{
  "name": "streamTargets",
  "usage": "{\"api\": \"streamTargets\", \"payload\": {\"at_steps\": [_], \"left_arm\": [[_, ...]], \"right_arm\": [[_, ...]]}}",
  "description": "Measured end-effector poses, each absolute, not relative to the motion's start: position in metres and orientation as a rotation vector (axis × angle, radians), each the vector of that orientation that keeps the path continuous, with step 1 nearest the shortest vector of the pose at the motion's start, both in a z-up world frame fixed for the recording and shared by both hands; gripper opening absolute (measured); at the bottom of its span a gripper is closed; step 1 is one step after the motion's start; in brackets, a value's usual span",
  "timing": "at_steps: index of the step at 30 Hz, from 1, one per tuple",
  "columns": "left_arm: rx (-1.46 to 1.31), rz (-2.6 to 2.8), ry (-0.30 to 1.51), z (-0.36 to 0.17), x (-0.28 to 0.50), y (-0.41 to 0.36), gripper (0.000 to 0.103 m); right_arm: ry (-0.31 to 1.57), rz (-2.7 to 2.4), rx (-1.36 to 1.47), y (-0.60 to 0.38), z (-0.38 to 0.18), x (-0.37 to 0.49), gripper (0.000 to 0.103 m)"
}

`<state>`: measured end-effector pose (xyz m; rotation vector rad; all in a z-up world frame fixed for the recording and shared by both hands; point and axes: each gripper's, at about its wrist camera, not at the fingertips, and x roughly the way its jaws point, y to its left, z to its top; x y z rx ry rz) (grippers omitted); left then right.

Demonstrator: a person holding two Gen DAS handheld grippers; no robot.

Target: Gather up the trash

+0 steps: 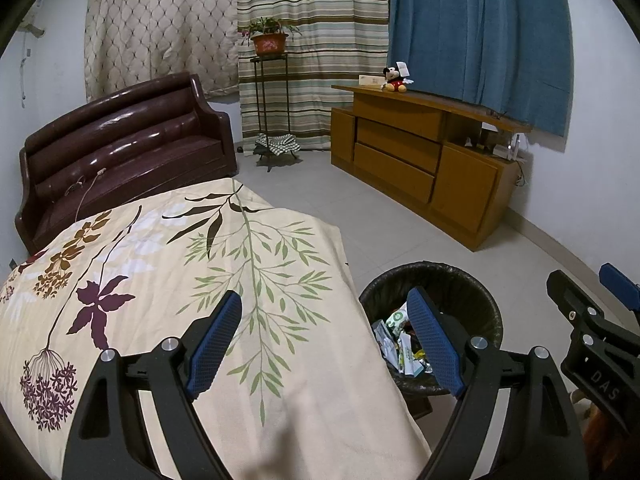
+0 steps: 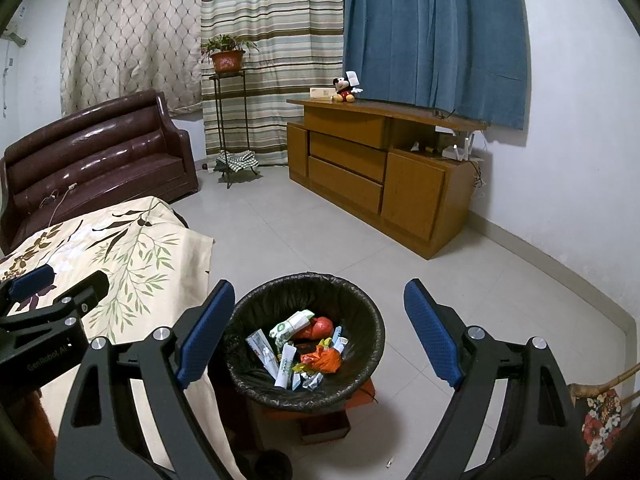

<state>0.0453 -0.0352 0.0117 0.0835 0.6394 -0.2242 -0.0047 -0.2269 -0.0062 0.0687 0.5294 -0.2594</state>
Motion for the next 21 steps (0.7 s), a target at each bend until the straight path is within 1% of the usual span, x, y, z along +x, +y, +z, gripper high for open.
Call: {"api": "streamTargets", "payload": {"at_steps": [21], "left_arm": [[0.095, -0.204, 0.623, 0.0156, 0.0471, -0.0350, 0.082]], "right_arm": [[0.531, -0.259, 0.068, -0.2265, -0.0067, -0.0047, 0.085]]}}
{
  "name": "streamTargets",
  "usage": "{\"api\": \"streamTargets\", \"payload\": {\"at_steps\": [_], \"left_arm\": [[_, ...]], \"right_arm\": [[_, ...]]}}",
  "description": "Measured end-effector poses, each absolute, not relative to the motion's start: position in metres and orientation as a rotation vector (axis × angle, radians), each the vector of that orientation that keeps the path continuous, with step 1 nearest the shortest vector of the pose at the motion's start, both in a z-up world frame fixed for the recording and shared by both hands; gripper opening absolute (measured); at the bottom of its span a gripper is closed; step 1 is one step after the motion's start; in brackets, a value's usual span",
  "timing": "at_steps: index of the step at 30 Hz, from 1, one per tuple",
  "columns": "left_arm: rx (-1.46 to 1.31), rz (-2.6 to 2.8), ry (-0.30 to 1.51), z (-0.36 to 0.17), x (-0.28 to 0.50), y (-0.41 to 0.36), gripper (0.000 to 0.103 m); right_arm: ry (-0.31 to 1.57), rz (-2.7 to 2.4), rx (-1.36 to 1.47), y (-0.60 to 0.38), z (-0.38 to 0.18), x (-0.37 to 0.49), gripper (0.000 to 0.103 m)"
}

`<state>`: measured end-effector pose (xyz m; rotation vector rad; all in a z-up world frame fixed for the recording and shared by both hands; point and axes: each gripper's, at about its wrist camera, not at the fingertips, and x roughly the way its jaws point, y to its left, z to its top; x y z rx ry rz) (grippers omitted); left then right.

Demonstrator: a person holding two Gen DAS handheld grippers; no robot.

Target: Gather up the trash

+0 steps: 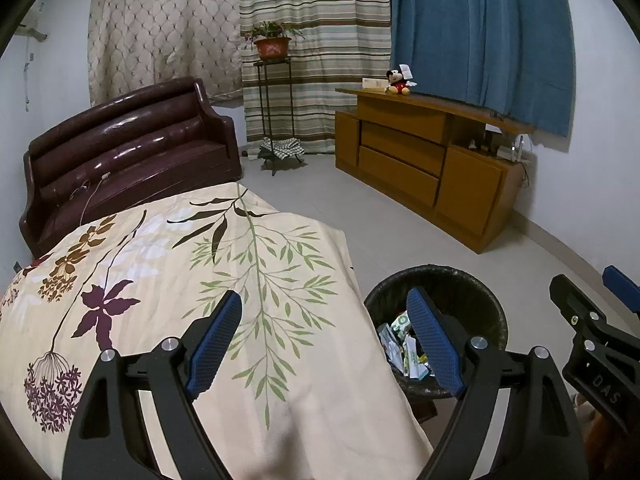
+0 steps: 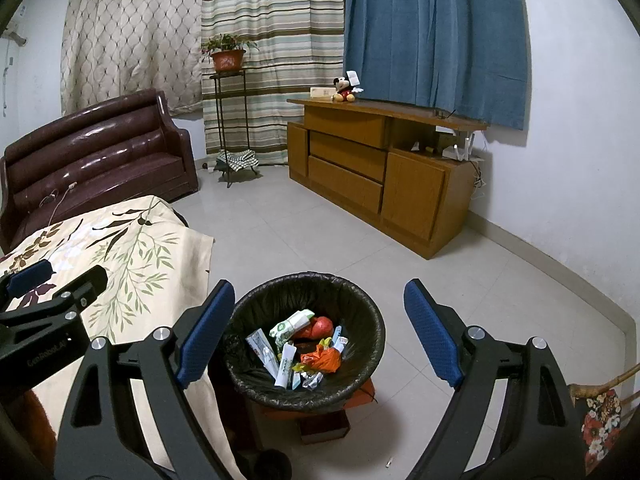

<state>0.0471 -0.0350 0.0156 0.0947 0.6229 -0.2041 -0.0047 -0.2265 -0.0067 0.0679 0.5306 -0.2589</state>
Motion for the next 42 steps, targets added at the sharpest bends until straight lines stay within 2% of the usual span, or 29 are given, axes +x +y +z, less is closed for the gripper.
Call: {"api": "streamTargets", "payload": {"at_steps": [42], "left_arm": [[0.111, -0.226, 0.627, 0.0068, 0.0491, -0.0407, 0.083]], "right_arm": [[0.532, -0.259, 0.068, -0.2259, -0.0054, -0.0050, 0.085]]}}
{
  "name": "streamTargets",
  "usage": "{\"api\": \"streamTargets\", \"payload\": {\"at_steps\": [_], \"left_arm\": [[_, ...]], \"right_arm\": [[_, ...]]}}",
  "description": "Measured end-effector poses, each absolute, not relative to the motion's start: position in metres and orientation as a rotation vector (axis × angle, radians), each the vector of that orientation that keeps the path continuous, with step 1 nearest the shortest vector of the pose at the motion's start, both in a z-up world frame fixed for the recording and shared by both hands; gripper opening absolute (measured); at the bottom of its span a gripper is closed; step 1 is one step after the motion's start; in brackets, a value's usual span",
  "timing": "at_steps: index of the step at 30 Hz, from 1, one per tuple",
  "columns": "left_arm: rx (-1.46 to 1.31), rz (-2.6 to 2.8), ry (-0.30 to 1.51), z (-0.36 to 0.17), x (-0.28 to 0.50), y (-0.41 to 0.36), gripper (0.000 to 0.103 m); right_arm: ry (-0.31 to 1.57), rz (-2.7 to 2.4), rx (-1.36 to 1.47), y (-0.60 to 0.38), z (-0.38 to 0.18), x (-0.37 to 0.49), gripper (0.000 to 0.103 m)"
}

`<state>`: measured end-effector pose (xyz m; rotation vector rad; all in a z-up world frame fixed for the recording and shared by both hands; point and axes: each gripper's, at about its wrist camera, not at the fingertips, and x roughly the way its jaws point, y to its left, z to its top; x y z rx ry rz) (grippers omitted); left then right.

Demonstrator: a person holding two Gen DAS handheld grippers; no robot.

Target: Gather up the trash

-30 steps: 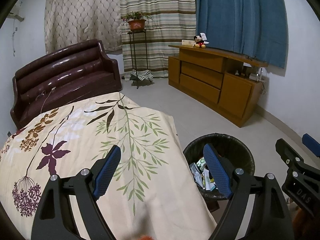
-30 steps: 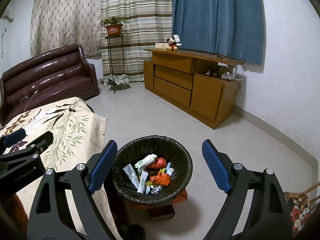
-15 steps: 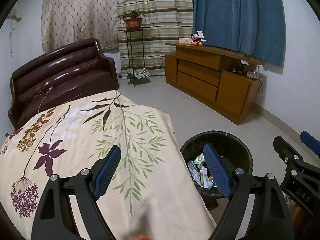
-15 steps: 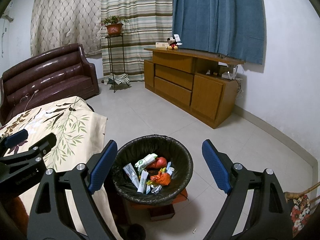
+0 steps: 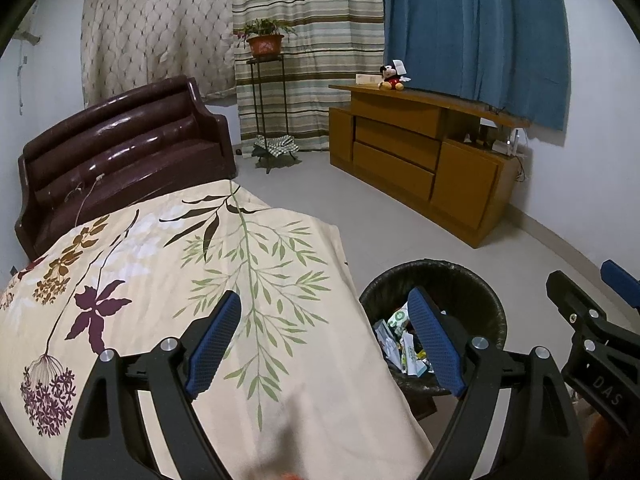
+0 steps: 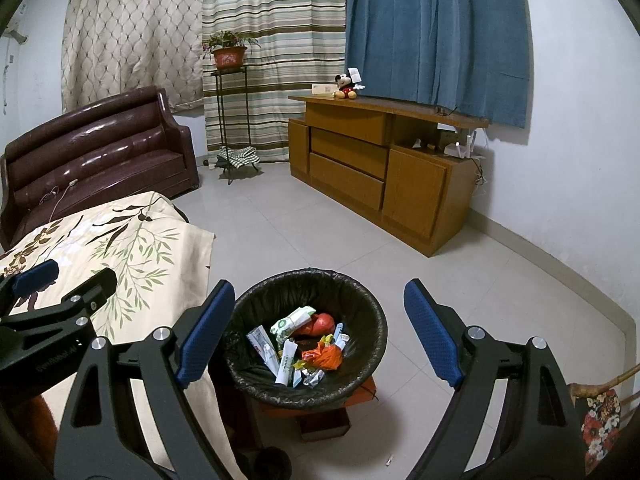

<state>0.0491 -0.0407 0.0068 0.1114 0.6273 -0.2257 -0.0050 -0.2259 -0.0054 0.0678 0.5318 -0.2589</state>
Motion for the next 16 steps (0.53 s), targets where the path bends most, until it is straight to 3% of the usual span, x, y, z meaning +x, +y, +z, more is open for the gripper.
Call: {"api": "streamTargets", "payload": {"at_steps": [16], "left_arm": [[0.120, -0.183, 0.658, 0.001, 0.057, -0.033, 0.083]], "right_arm": [[0.546, -0.243, 0.059, -0.217, -0.016, -0.006, 0.085]]}}
